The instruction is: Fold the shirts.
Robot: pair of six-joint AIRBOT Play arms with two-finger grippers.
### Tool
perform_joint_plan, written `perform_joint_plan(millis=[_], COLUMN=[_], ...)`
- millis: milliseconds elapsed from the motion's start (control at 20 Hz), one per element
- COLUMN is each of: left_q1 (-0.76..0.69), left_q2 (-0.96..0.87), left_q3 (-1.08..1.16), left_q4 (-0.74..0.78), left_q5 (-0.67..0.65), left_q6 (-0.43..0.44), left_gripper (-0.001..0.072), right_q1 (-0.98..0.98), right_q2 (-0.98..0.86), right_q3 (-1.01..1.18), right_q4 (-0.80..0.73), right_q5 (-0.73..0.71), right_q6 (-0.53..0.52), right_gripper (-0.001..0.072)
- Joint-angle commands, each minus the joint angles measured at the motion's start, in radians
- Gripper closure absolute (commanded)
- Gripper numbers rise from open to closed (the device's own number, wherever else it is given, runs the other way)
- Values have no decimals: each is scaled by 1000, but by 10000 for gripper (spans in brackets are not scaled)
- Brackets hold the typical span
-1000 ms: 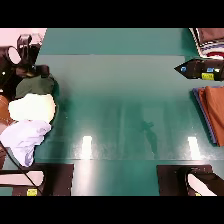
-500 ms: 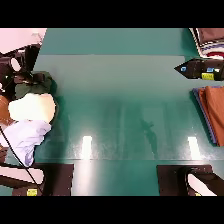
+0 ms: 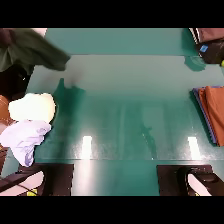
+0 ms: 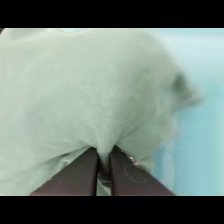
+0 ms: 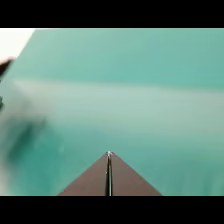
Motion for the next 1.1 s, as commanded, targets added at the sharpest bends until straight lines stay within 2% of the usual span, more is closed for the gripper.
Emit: perform_joint_plan(millis=[0,150,300,350,400,450,600,800,900,1050], left_q1=[-189,-406,-615,-680,-731,-773,-770,-518,-364,-207], left_q2=[138,115,43,10,-25,-62,-115,-104,-104,-106], left_q3=[52,18,-91,-131,-166,-193,-188,-177,-228,-402], left_q4=[-9,-8,-20,-45,-87,-120,-80,16,-32,-187], left_q5=[-153,-257,-217,-180,-129,-61,12,-57,-47,-3], left_q6=[22,-9,-16,-15,-15,-15,-25,-84,-94,-82], left_gripper=[685,685,682,649,328,38,42,42,42,43], right_q1=[0,0,1,1,1,1,1,1,1,1], right_q2=[53,64,63,64,64,64,64,64,63,63], right_q3=[1,1,1,1,1,1,1,1,1,1], right_q4=[-3,-5,-3,-3,-3,-3,-3,-3,-3,-3], right_q5=[-79,-79,-74,-64,-52,-43,-29,-7,-4,-5], right_q6=[-2,-3,-2,-2,-2,-2,-2,-2,-2,-2], right_gripper=[691,691,692,692,691,692,692,692,691,692])
